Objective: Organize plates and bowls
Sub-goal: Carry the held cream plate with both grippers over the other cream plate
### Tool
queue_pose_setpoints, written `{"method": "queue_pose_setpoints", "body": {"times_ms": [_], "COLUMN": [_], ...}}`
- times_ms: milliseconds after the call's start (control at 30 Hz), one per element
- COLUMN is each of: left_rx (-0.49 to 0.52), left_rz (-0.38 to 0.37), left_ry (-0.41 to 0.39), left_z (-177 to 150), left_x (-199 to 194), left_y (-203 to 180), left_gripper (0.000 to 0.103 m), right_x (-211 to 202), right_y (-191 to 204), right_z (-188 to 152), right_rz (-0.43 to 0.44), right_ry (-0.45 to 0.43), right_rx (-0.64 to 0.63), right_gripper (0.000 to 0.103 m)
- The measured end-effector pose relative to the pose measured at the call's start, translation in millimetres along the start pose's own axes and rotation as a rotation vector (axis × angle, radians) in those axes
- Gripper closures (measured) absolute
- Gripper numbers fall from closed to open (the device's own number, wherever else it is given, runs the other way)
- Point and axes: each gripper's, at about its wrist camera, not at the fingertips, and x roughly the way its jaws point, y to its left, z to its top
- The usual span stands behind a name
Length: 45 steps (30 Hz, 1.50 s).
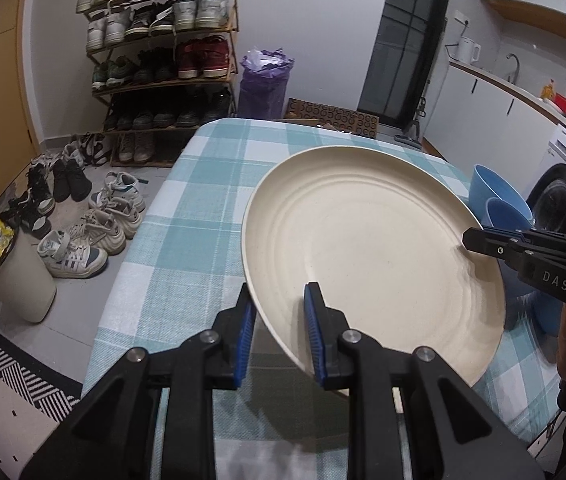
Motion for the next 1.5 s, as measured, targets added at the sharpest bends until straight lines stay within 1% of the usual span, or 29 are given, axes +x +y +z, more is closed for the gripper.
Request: {"method": "queue_pose_setpoints", "body": {"times_ms": [433,733,1133,1500], "left_rx": [0.108,0.171,0.222,0.24], "left_rz": [-0.029,-0.048,-0.057,-0.061], "left_ry": [0.016,0.049,0.079,0.101], "left_z": [4,-1,-5,-2], "left_x": [2,17,39,59], "left_y": [-36,-57,-74,-83], "left_gripper": [0.08,0.08,0.08,0.08], "right_x": [-22,-26,-19,-11], "right_y": [-26,-42,-58,-66], "right_z": [-26,-51,-71,-75], "right_rz": [-0.057,-0.1,-0.132,-0.174], "right_ry": [-0.004,0.024,0.05,0.068], "right_rx": [0.071,0.109,0.157,0.174], "right_gripper": [0.092,0.092,0.092,0.092]}}
